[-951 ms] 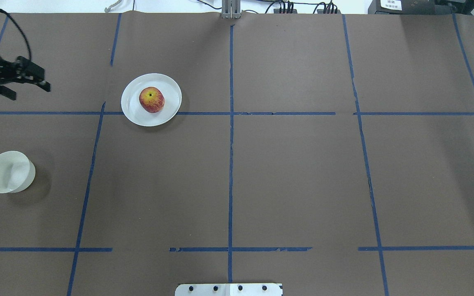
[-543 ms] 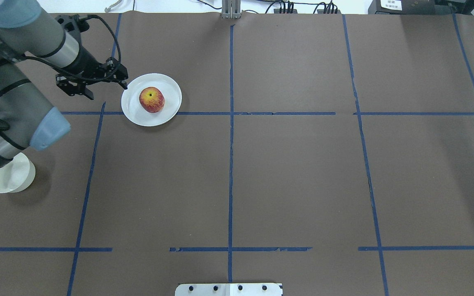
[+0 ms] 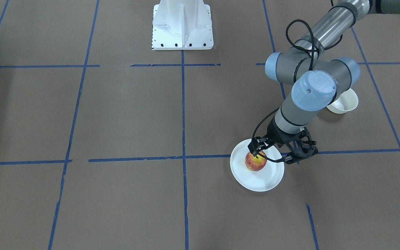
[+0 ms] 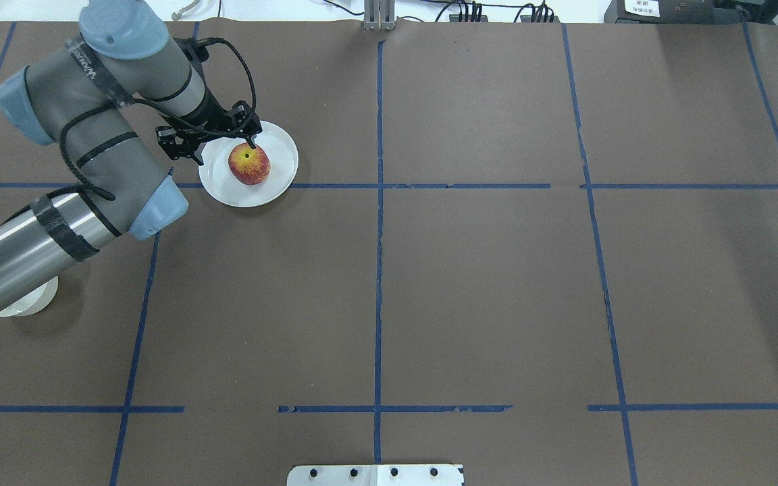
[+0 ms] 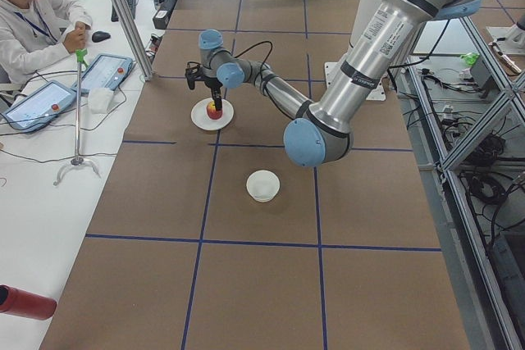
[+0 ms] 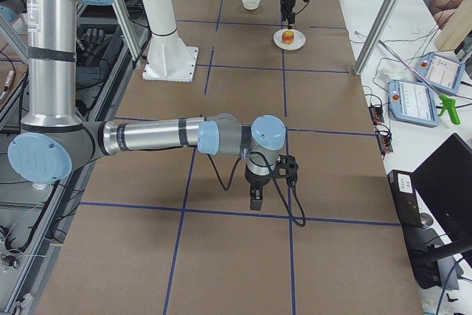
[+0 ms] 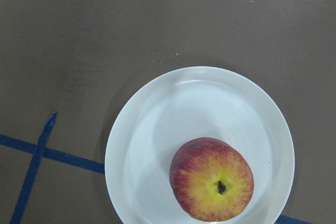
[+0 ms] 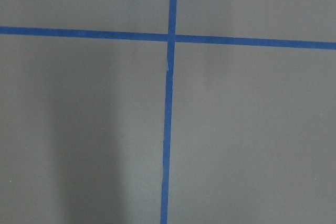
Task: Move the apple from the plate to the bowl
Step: 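Move the left gripper over the apple on the white plate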
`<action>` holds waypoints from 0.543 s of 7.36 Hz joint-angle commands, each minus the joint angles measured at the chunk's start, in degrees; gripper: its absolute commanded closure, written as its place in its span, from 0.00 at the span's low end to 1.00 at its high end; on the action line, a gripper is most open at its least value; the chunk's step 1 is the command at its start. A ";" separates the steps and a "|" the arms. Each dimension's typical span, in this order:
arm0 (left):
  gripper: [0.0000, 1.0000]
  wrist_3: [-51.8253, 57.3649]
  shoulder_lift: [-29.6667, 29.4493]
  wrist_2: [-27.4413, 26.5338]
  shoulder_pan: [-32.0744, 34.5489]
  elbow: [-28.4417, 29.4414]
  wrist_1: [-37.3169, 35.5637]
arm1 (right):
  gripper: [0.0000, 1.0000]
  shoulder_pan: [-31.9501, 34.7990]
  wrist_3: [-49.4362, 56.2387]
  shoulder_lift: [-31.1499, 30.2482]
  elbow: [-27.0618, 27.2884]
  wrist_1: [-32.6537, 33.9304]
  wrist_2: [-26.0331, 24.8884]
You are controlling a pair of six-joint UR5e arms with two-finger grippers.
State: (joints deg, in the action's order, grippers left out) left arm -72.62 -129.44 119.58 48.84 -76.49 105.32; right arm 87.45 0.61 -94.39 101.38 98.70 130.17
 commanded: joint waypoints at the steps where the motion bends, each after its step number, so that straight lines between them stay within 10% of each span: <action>1: 0.00 -0.68 -4.93 -1.02 -0.42 9.07 4.10 | 0.00 0.00 0.00 0.00 0.04 0.00 0.00; 4: 0.01 -0.86 -4.50 -2.86 -2.79 10.05 3.66 | 0.00 0.00 0.00 0.00 -0.04 0.00 0.00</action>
State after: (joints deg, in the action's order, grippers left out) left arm -73.42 -133.94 117.13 46.54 -66.90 109.24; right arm 87.45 0.62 -94.39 101.41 98.70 130.17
